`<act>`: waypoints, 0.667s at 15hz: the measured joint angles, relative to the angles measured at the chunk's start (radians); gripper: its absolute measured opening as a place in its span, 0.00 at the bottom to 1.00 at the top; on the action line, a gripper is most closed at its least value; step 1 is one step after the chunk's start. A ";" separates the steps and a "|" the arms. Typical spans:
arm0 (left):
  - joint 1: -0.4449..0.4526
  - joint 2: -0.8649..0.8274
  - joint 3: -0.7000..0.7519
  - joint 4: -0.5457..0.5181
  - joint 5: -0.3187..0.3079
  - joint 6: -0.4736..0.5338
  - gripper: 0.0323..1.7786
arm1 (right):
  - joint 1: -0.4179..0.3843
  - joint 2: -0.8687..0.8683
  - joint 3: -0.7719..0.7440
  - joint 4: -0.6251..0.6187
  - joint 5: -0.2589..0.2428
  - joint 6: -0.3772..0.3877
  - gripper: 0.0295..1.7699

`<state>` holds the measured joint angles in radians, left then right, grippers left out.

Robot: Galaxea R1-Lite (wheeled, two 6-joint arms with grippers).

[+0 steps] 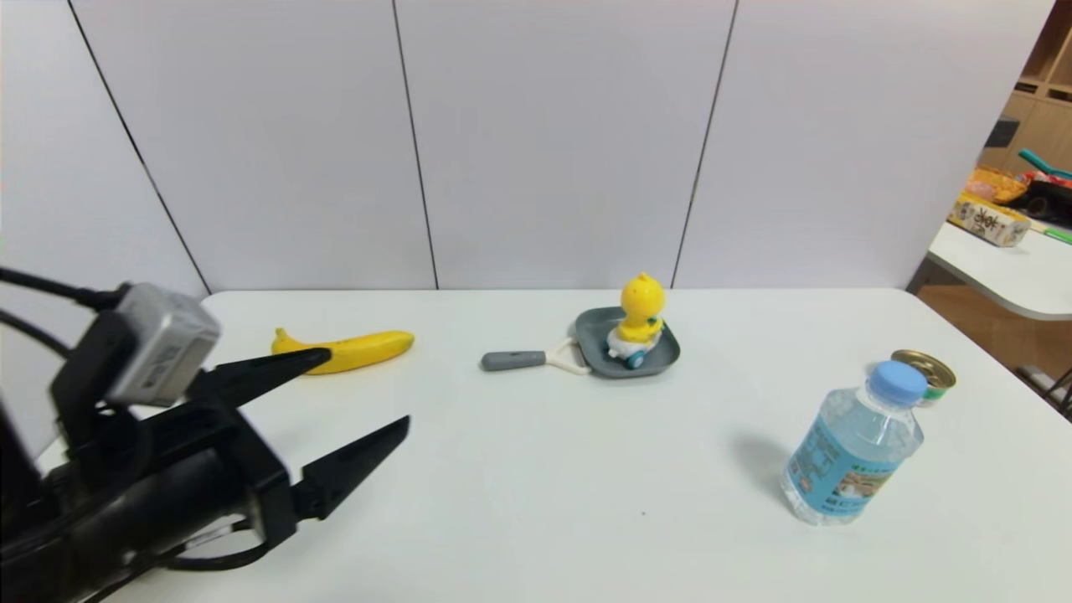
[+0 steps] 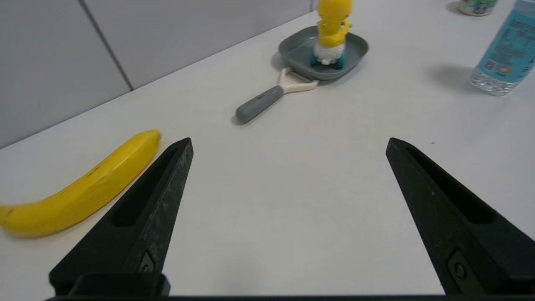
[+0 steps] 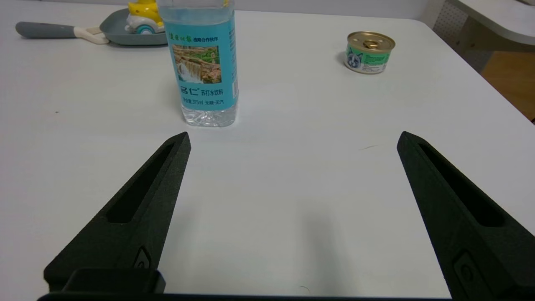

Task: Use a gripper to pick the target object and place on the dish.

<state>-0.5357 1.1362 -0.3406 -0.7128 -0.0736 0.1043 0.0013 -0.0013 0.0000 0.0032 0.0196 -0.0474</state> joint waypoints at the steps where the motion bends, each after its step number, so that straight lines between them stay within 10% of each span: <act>1: 0.049 -0.079 0.053 0.011 0.016 0.006 0.94 | 0.000 0.000 0.000 0.000 0.000 0.000 0.97; 10: 0.346 -0.585 0.251 0.151 0.029 0.030 0.95 | 0.000 0.000 0.000 0.000 0.000 0.001 0.97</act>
<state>-0.1894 0.5513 -0.0898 -0.5617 -0.0443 0.1340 0.0013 -0.0013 0.0000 0.0032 0.0191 -0.0466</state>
